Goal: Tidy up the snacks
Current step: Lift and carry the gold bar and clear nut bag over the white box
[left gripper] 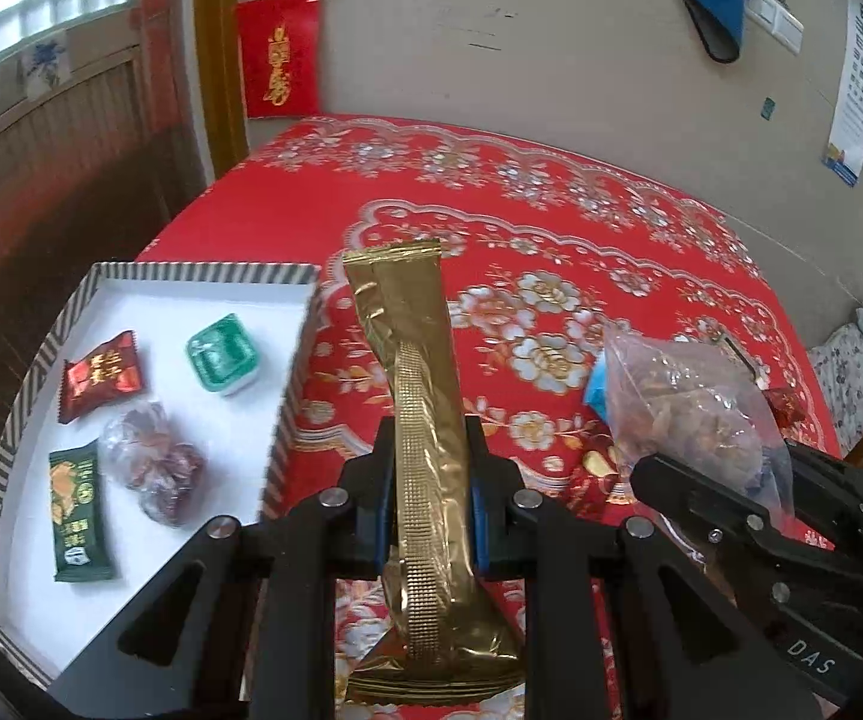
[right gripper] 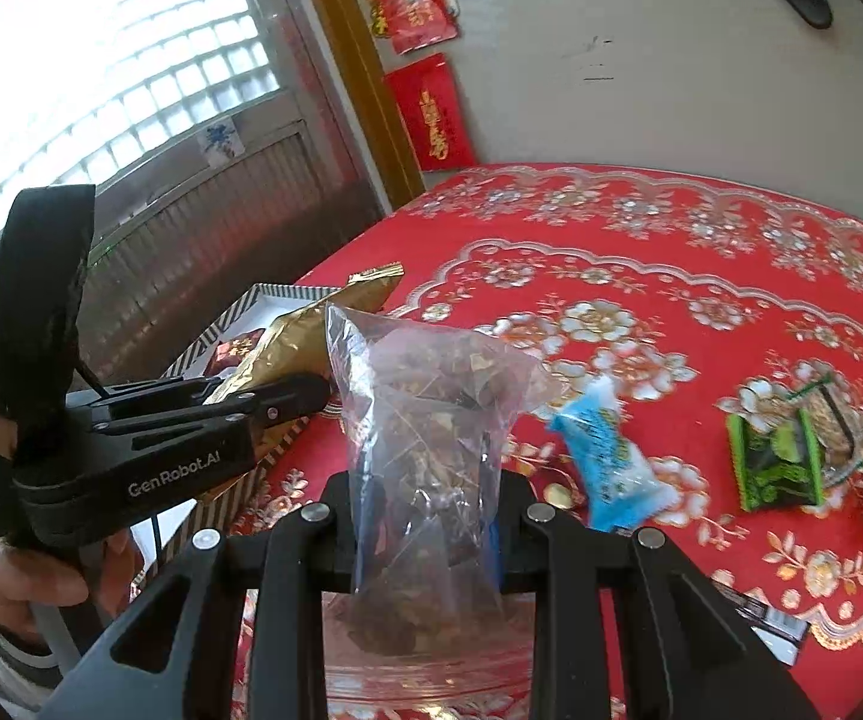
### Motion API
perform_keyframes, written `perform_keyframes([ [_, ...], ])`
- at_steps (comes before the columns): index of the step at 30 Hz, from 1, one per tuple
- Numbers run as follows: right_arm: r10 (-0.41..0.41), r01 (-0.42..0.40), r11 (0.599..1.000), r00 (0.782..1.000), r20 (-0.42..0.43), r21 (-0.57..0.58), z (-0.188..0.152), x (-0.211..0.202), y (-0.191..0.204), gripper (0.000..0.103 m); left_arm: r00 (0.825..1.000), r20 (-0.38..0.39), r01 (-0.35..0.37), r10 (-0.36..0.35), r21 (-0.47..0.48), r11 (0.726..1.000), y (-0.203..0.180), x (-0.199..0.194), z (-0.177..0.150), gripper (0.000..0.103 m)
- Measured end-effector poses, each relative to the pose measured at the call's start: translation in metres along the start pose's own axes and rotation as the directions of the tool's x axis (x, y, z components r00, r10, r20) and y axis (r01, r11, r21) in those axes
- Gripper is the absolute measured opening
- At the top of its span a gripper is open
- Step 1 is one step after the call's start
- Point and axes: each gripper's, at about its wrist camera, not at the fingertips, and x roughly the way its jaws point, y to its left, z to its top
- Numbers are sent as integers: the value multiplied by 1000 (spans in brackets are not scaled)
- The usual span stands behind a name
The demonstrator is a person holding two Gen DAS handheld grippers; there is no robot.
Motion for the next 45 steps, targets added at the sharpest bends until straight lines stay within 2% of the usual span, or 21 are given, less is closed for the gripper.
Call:
perform_keyframes([
  [14, 59, -63, 995, 997, -56, -78, 23, 47, 51, 27, 998, -3, -57, 57, -68, 996, 63, -9, 3, 22],
  [28, 110, -130, 980, 985, -134, -152, 46, 101, 104, 27, 988, -23, -152, 151, -162, 975, 141, -9, 2, 22],
  [37, 118, -150, 974, 976, -185, -172, 53, 138, 128, 28, 980, -57, -197, 189, -198, 960, 175, 3, -3, 22],
  [45, 110, -146, 976, 971, -212, -163, 57, 167, 136, 28, 975, -86, -217, 204, -206, 954, 188, 20, -5, 22],
])
